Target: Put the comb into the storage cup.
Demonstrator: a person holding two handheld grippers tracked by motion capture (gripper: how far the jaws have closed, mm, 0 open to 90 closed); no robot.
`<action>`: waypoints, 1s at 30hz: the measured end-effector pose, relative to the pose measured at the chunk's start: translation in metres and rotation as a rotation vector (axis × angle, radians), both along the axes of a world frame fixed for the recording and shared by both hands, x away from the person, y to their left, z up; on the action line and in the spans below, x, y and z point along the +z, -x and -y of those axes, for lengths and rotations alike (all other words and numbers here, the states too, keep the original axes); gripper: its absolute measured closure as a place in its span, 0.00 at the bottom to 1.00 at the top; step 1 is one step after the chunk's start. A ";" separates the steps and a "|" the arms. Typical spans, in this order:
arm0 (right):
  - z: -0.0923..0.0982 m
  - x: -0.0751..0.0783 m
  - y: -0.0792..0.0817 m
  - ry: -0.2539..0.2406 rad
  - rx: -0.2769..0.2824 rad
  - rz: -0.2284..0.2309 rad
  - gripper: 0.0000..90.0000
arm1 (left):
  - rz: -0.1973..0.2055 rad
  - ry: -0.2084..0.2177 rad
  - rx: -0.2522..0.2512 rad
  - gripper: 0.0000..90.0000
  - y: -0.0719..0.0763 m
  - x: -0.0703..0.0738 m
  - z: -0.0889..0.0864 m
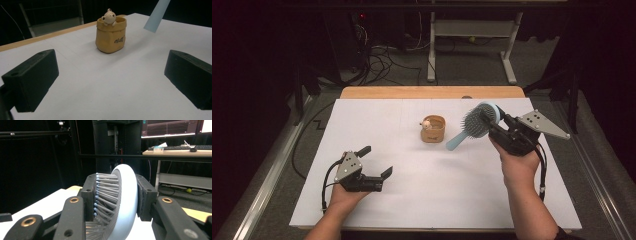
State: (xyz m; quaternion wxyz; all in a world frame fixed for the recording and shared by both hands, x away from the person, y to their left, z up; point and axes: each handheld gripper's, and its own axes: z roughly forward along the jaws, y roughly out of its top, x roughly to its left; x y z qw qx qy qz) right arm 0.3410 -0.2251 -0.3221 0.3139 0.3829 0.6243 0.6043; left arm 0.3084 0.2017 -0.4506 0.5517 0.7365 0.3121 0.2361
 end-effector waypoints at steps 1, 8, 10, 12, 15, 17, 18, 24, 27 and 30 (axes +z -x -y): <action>0.000 0.002 -0.001 0.001 -0.004 0.002 0.67 | 0.001 0.000 0.000 0.00 0.000 0.000 0.000; -0.002 0.011 -0.005 0.005 -0.009 0.016 0.67 | -0.001 0.000 0.000 0.00 0.000 0.000 0.000; -0.002 0.014 -0.007 0.004 -0.010 0.021 0.67 | -0.001 0.001 0.000 0.00 0.000 0.000 -0.001; -0.004 0.017 -0.008 0.005 -0.012 0.025 0.67 | -0.002 0.002 0.000 0.00 0.000 0.000 -0.001; -0.006 0.022 -0.011 0.012 -0.016 0.035 0.67 | -0.002 0.003 -0.001 0.00 0.000 0.000 -0.001; -0.007 0.024 -0.012 0.014 -0.016 0.037 0.67 | -0.002 0.003 -0.002 0.00 0.000 0.000 -0.001; -0.008 0.025 -0.013 0.016 -0.018 0.039 0.67 | -0.002 0.002 -0.003 0.00 0.000 0.000 -0.001; -0.013 0.032 -0.019 0.021 -0.020 0.049 0.67 | -0.002 0.005 -0.002 0.00 0.000 0.000 -0.001; -0.016 0.034 -0.023 0.018 -0.021 0.053 0.67 | -0.003 0.007 -0.002 0.00 0.000 0.000 -0.001; -0.019 0.034 -0.027 0.014 -0.021 0.056 0.67 | -0.002 0.007 -0.003 0.00 0.000 0.000 -0.001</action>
